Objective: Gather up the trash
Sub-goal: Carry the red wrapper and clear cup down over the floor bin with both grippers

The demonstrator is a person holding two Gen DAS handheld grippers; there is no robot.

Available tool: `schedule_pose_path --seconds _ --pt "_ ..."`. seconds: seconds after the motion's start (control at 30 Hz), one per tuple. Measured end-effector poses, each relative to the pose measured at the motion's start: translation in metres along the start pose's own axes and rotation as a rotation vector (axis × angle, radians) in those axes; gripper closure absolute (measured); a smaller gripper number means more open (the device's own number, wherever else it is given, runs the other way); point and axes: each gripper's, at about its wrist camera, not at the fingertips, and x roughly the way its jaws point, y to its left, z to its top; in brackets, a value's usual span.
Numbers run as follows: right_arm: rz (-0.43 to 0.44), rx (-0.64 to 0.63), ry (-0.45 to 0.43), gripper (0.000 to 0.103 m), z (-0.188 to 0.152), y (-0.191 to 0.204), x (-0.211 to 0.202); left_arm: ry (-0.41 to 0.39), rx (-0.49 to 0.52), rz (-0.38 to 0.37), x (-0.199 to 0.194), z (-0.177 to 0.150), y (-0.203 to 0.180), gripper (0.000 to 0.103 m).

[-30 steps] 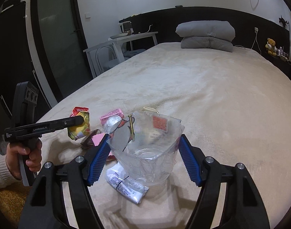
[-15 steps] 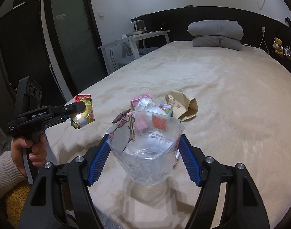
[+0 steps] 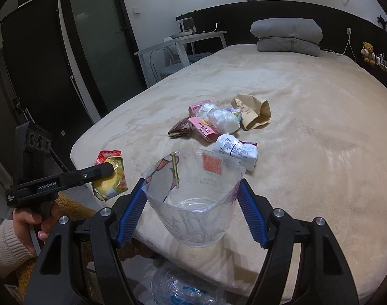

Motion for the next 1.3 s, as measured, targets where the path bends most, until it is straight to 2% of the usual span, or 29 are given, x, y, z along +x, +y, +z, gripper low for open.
schedule_pose_path --seconds 0.57,0.93,1.3 --pt "-0.078 0.026 0.066 0.032 -0.085 0.051 -0.037 0.054 -0.011 -0.081 -0.026 -0.070 -0.029 0.081" --pt "-0.068 0.054 0.146 0.032 -0.126 0.078 -0.035 0.104 -0.015 -0.038 -0.036 -0.099 -0.039 0.081" --pt "-0.087 0.134 0.267 0.032 -0.138 0.058 -0.009 0.199 -0.018 0.069 -0.009 -0.111 -0.030 0.081"
